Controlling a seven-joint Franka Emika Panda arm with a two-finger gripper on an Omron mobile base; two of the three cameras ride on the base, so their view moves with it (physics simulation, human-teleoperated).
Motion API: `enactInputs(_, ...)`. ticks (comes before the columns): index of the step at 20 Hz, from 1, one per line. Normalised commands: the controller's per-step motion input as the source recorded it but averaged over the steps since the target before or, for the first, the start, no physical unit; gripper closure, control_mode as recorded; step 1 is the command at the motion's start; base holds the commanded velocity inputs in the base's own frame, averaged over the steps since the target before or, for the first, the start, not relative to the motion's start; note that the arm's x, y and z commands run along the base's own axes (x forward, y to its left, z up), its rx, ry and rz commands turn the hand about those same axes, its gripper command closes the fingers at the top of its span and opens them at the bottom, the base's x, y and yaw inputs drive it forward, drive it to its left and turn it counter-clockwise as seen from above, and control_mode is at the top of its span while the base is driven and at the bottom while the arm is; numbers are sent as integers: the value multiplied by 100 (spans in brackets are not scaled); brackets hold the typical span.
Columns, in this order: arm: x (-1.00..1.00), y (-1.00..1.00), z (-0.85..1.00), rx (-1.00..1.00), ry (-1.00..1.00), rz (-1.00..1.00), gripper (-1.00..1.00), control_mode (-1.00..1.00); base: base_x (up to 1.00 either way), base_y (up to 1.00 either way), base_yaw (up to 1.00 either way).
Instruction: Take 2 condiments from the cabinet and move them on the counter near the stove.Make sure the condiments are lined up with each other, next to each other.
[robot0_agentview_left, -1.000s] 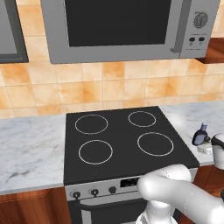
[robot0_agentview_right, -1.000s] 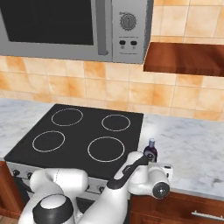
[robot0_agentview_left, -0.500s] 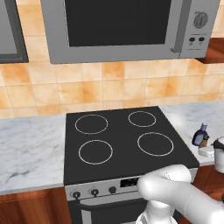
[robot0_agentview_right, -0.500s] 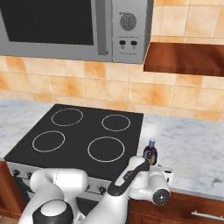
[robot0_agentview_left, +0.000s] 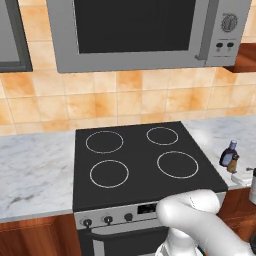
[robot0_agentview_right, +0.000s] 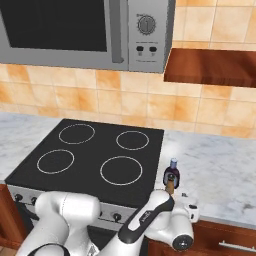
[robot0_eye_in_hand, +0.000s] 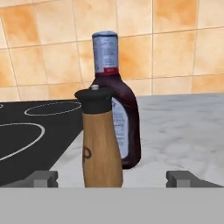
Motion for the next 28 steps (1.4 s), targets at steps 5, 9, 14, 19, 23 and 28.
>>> enactInputs(5, -7, -1, 15, 0, -12, -9, -100, -100, 0, 0, 0)
enactInputs(9, -49, -17, 40, 0, 0, -14, -100, -100, 0, 0, 0)
enactInputs(14, -47, -17, 88, -1, 13, -10, -100, -100, 0, 0, 0)
enactInputs(19, -30, -1, 100, -11, 26, 0, -100, -100, 0, 0, 0)
enactInputs(23, -29, 5, 95, -17, 34, 0, -100, -100, 0, 0, 0)
enactInputs(28, -29, 56, 52, -20, 29, 2, -100, -100, 0, 0, 0)
